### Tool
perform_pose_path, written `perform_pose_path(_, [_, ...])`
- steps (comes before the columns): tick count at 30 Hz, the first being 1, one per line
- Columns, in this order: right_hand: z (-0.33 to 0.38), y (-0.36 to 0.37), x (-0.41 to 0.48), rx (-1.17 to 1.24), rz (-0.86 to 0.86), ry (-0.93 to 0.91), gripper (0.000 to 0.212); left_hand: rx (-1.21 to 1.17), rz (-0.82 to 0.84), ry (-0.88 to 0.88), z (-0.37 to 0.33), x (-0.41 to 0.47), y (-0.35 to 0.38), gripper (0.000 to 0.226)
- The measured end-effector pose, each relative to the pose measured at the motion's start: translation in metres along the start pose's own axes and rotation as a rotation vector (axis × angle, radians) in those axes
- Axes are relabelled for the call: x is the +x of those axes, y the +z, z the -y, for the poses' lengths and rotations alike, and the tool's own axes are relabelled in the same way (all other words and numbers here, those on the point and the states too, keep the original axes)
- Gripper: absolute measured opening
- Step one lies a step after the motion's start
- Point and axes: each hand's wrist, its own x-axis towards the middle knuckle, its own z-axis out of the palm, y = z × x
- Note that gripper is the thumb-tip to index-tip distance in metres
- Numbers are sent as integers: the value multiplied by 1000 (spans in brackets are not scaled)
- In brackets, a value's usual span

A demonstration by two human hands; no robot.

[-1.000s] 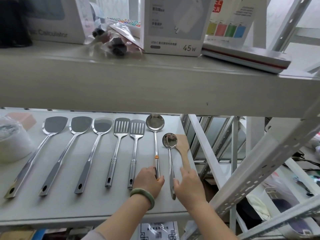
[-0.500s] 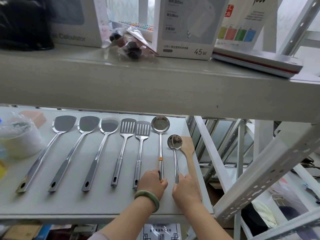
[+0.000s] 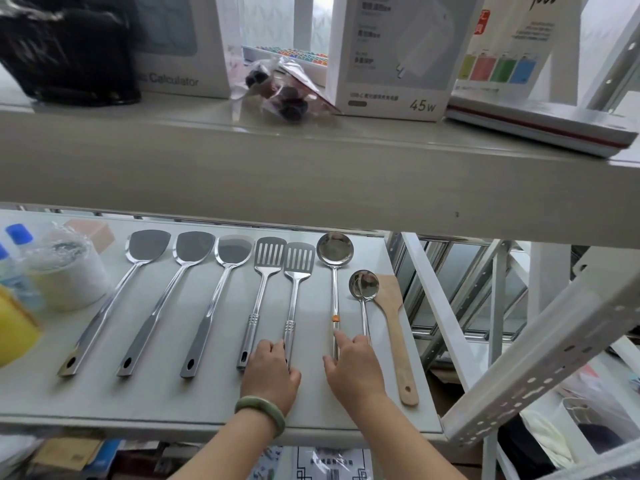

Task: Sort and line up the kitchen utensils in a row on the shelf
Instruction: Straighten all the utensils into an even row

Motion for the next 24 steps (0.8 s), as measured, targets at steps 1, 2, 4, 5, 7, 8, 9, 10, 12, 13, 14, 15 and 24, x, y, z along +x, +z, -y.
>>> perform_pose_path(1, [2,1,1,-10,13,15,52,14,12,1,-1,2,0,49])
perform_pose_path(2, [2,2,2,-18,20,25,52,26,23,4,-2,4,0,48])
perform_pose_path(4, [3,1,3,-40,31,29,52,39,42,7,-5,7,-1,48])
perform_pose_path(5, [3,0,4,-46,38,30,52,39,48,6,-6,8,-1,48])
perform_pose_path(7, [2,-3,4,-37,52,42,53,33,53,1,-9,10,0,47])
perform_pose_path(8, [2,-4,4,-28,58,48,54,27,57,-1,-10,11,0,47])
perform_pose_path(9, [2,-6,3,-23,64,50,55,18,59,0,-11,12,1,47])
perform_pose_path(10, [1,-6,3,-22,68,50,55,10,62,3,-12,13,2,47])
perform_pose_path(12, [0,-7,2,-22,70,59,54,0,62,3,-14,15,2,48])
perform_pose_path(13, [0,-7,2,-21,71,66,54,-2,60,3,-14,16,3,48])
perform_pose_path(14, [-1,-7,2,-22,69,70,55,-1,56,3,-14,16,3,47])
perform_pose_path(15, [-2,-7,2,-22,65,71,55,1,53,5,-14,17,3,47])
perform_pose_path(24, [5,-8,1,-105,-26,41,59,-74,-208,57,19,5,-15,45])
